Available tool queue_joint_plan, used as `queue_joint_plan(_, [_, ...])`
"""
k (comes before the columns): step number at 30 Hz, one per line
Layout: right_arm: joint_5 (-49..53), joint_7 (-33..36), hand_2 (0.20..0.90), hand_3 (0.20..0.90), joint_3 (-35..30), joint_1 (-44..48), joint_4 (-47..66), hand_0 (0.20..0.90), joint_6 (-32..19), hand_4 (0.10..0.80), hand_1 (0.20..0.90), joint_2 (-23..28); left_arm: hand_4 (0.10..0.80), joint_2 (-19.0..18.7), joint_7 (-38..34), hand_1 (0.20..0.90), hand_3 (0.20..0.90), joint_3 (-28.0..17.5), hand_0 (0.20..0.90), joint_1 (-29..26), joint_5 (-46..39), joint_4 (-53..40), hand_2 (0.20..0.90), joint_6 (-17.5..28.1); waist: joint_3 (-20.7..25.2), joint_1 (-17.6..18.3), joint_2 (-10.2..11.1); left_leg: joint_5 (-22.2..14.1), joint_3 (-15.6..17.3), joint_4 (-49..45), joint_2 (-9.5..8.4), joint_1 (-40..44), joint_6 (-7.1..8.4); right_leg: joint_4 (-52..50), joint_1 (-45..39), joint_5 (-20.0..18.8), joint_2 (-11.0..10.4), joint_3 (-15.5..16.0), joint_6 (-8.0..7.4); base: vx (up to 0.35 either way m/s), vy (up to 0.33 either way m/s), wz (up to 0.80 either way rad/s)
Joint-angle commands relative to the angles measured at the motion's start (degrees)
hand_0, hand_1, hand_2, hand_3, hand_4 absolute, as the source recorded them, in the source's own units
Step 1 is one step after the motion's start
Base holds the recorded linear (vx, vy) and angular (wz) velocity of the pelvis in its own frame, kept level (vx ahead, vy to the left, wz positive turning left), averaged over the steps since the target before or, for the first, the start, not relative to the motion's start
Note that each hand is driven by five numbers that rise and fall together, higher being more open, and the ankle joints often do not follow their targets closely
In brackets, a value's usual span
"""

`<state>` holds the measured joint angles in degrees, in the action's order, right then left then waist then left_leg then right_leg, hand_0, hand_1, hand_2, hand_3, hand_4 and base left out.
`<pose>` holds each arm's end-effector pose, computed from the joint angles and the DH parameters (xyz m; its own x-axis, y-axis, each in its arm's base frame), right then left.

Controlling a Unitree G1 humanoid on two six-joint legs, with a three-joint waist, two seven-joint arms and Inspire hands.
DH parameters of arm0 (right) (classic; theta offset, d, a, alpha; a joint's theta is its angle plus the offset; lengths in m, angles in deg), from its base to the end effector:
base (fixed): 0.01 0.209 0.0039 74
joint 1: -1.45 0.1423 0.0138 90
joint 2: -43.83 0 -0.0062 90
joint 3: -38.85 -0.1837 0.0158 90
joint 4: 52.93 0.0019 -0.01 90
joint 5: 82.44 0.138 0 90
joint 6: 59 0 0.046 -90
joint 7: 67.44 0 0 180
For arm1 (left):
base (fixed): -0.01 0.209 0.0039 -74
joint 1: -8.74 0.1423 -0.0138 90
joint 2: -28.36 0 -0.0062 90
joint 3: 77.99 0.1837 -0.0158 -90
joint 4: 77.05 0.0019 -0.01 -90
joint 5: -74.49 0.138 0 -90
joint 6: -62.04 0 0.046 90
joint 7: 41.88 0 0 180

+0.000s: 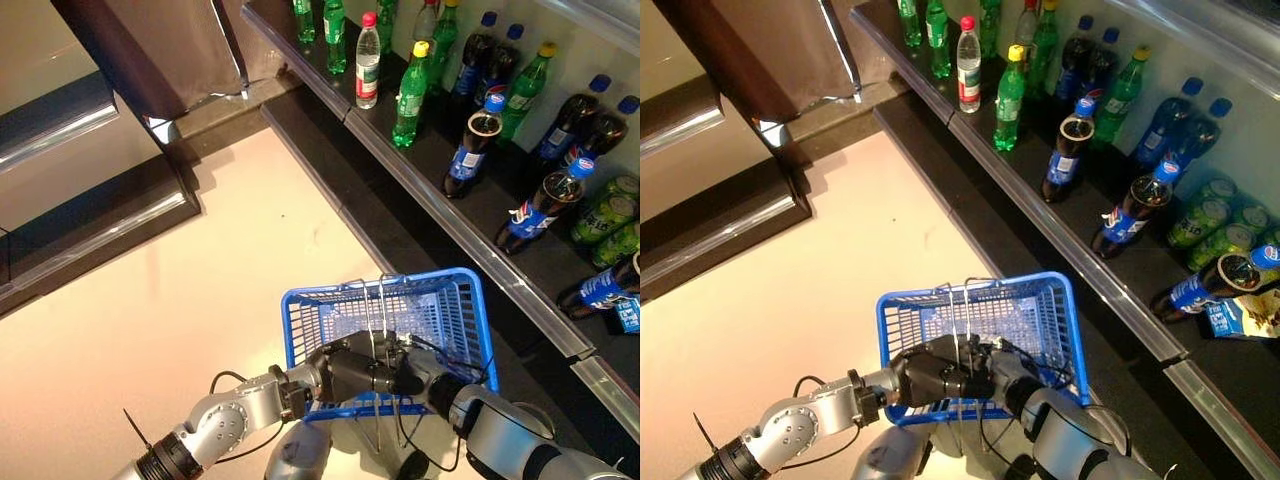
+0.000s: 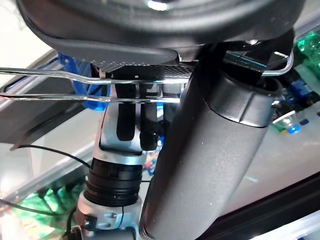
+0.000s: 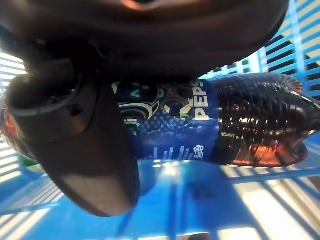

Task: Pick up the drink and place into the basket.

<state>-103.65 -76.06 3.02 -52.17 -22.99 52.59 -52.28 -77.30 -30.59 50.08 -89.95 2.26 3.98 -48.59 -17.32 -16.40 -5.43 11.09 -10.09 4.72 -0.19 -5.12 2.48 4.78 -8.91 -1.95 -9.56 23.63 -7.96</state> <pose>0.2615 -0.1168 -0.0239 0.6296 -0.0089 -0.7769 -0.7713 0.1131 -0.6264 0.1809 0.1160 0.0476 0.4610 -0.8662 -0.1925 0.5330 0.4438 -0.7204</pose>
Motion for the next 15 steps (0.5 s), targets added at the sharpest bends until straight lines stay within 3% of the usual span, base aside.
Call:
queue_joint_plan(1, [-0.28, 2.31, 0.900, 0.900, 2.07, 4.98, -4.87, 0.900, -0.56, 0.800, 0.900, -3.89, 0.100, 12.82, 7.34, 0.300, 0.200, 0.87, 0.300, -6.69, -5.66, -13.95, 0.300, 7.53, 7.75, -1.44, 1.91, -7.66, 2.62, 0.28, 2.07, 2.11, 0.41, -0.43, 3.69, -1.99, -5.22, -2.22, -1.50, 0.000, 0.000, 0.00])
queue_joint_plan(15, [11.17, 9.44, 0.900, 0.900, -0.96, 5.77, 0.05, 0.900, -4.40, 0.800, 0.900, 0.64, 0.100, 10.50, 3.53, 0.300, 0.200, -2.11, 0.300, -6.49, -10.16, -16.23, 0.300, 9.35, 6.48, -0.17, 2.26, -7.86, 3.34, 0.28, 2.40, 2.38, 0.48, -0.55, 4.46, -2.10, -4.74, -3.31, -1.11, -0.002, 0.000, 0.00])
